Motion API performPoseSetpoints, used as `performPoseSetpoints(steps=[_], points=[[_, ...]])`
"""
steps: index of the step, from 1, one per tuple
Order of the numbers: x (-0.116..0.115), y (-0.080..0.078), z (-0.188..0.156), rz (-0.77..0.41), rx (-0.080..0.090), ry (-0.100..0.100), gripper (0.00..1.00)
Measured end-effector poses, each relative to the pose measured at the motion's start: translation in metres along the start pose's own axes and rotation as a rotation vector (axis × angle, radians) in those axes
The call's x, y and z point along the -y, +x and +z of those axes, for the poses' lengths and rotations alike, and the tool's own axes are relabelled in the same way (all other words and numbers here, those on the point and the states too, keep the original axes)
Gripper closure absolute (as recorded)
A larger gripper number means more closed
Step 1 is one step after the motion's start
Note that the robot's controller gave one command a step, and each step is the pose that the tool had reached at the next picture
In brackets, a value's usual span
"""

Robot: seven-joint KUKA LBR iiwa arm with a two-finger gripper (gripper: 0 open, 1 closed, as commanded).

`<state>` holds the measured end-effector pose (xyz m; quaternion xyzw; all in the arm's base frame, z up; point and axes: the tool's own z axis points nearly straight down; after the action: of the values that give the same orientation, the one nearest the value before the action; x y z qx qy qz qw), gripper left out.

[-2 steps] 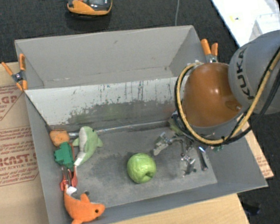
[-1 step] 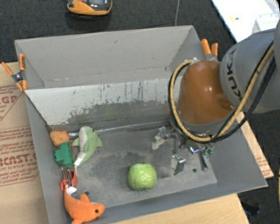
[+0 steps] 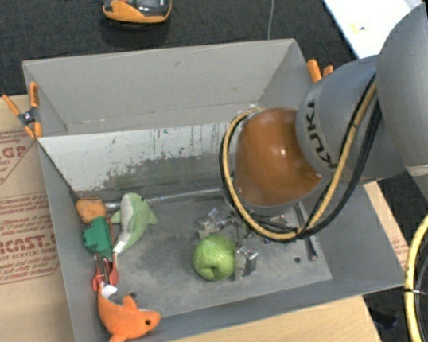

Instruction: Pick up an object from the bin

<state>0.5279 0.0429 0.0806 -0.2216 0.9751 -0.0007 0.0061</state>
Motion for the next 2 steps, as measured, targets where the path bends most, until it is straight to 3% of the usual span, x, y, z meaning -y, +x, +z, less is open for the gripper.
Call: performPoseSetpoints(steps=[1, 2], points=[[-0.023, -0.014, 0.003, 0.068, 0.0, -0.002, 1.0], [-0.013, -0.01, 0.003, 0.11, 0.0, -0.001, 1.0]])
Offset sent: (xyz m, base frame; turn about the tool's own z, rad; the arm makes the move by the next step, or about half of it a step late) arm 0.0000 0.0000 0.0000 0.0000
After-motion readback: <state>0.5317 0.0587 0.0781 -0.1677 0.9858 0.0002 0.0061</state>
